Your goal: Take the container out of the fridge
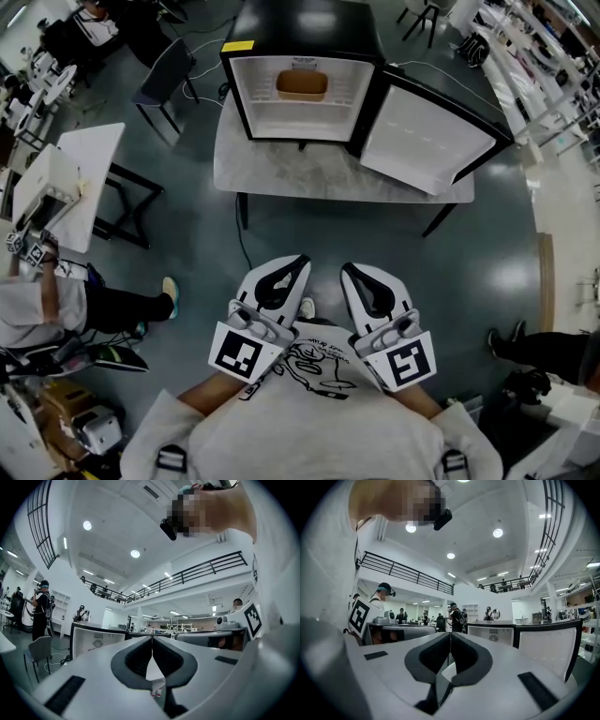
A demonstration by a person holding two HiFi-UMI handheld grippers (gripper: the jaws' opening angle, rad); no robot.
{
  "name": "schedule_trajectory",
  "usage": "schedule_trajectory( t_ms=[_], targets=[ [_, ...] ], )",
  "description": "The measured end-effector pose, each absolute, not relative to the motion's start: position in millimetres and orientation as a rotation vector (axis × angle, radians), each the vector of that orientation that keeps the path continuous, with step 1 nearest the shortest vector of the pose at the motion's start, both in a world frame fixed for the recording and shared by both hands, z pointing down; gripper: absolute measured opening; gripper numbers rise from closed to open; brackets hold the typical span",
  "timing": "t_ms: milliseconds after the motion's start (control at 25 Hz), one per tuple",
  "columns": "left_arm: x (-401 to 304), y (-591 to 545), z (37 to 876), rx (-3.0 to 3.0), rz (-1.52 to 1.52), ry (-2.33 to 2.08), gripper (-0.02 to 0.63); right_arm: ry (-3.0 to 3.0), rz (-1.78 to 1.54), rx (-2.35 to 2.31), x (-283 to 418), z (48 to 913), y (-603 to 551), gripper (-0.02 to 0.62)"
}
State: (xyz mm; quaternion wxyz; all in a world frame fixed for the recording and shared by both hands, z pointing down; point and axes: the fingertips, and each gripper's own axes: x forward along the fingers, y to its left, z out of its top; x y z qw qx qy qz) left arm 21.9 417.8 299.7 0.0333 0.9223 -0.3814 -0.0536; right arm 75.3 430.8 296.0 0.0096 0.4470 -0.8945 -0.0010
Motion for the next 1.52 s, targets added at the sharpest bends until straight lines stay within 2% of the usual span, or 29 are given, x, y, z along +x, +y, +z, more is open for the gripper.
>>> schedule_trajectory(
  t_ms=[680, 1520],
  targets=[
    [16, 382, 299, 2.847, -0.173, -1.182, 0.017, -2.787, 0.028, 1.341, 68, 309, 401, 0.029],
    [-14, 276, 301, 2.853, -0.170, -1.137, 0.017, -2.771, -0.019, 1.413, 37, 298, 288, 0.029]
  ],
)
